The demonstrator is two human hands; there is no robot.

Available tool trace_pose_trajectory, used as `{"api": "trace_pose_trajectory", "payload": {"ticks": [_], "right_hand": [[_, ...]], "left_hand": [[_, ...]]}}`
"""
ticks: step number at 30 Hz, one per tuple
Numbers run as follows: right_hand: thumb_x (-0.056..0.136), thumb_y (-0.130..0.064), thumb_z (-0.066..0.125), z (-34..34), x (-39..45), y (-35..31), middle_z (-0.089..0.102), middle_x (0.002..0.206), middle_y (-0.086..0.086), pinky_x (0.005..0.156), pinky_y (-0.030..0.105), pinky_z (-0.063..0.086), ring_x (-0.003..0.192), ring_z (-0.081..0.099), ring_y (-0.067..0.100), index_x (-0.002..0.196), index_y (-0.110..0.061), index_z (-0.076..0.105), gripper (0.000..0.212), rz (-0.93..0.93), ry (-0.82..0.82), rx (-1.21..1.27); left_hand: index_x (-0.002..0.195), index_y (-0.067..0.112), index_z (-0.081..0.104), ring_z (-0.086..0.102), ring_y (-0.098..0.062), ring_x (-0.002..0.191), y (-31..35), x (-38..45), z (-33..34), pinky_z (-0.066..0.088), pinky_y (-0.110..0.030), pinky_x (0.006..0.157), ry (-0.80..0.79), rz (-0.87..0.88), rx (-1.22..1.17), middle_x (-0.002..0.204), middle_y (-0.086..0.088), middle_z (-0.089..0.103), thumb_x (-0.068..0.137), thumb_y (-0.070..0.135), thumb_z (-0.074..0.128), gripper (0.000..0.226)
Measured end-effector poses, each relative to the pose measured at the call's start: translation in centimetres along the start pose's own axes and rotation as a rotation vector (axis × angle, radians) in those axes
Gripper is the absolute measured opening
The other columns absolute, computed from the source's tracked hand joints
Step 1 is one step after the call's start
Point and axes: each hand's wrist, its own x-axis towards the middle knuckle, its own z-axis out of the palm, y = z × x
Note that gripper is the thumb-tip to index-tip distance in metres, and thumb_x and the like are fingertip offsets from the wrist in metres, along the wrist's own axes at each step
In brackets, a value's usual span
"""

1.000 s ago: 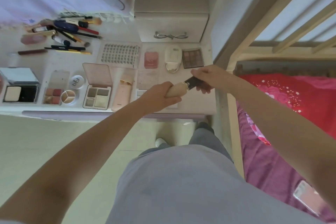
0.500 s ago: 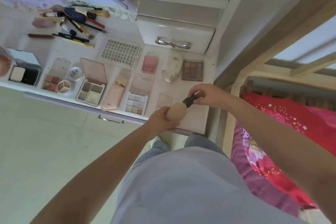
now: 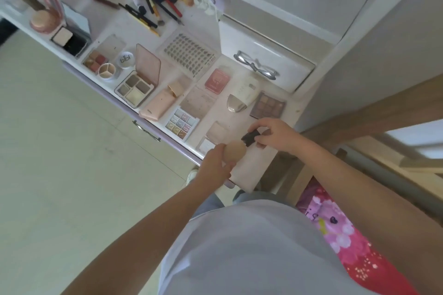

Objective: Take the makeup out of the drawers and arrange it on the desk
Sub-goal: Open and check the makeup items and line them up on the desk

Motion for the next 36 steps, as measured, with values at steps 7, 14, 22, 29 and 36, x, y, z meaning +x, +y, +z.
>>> {"api": "trace_pose_trajectory", "payload": {"ticks": [7, 14, 22, 29, 36], "right_hand": [[0.080, 0.005, 0.060, -1.0, -1.2, -1.7, 0.051, 0.095, -0.002, 0.054, 0.002, 0.040, 0.057, 0.052, -0.001, 0.099, -0.010, 0.062, 0.024, -0.222, 0.034, -0.089], [0.078, 0.010, 0.062, -1.7, -2.2, -1.3, 0.054, 0.103, -0.002, 0.065, 0.010, 0.046, 0.077, 0.053, 0.017, 0.109, -0.019, 0.053, 0.044, -0.259, 0.069, 0.108], [0.088, -0.001, 0.051, 0.7, -2.3, 2.2, 0.056, 0.117, 0.012, 0.076, 0.014, 0.037, 0.097, 0.052, 0.018, 0.119, -0.003, 0.054, 0.031, 0.018, 0.372, -0.086], [0.082, -0.012, 0.062, -0.4, 0.5, 1.2, 0.049, 0.128, 0.018, 0.097, 0.026, 0.029, 0.121, 0.042, 0.030, 0.123, -0.003, 0.053, 0.043, 0.044, 0.498, -0.420], [0.077, -0.028, 0.069, -1.6, 2.9, 0.4, 0.021, 0.148, 0.013, 0.108, 0.035, 0.027, 0.137, 0.017, 0.030, 0.138, -0.012, 0.033, 0.072, 0.125, 0.329, -0.613]], "left_hand": [[0.138, 0.015, 0.033, 0.045, -0.024, 0.123, 1.2, 0.7, -0.4, 0.036, -0.030, 0.097, 0.020, 0.041, 0.254, 0.135, -0.005, 0.049, 0.090, 0.030, 0.055, 0.055], [0.129, 0.016, 0.049, 0.052, -0.023, 0.112, 2.4, 2.8, -2.2, 0.035, -0.025, 0.091, -0.036, 0.142, 0.209, 0.125, -0.005, 0.057, 0.080, 0.024, 0.068, 0.053], [0.121, 0.011, 0.054, 0.051, -0.018, 0.111, 1.6, 3.1, -3.8, 0.026, -0.014, 0.085, -0.141, 0.269, 0.203, 0.120, -0.006, 0.060, 0.077, 0.013, 0.072, 0.048], [0.122, 0.009, 0.053, 0.051, -0.021, 0.114, 2.1, 3.8, -4.4, 0.024, -0.009, 0.072, -0.215, 0.322, 0.284, 0.122, -0.008, 0.059, 0.079, 0.009, 0.068, 0.045], [0.132, 0.014, 0.044, 0.048, -0.020, 0.119, 1.6, 4.1, -6.4, 0.033, -0.023, 0.099, -0.248, 0.362, 0.433, 0.134, -0.004, 0.048, 0.085, 0.004, 0.057, 0.049]]}}
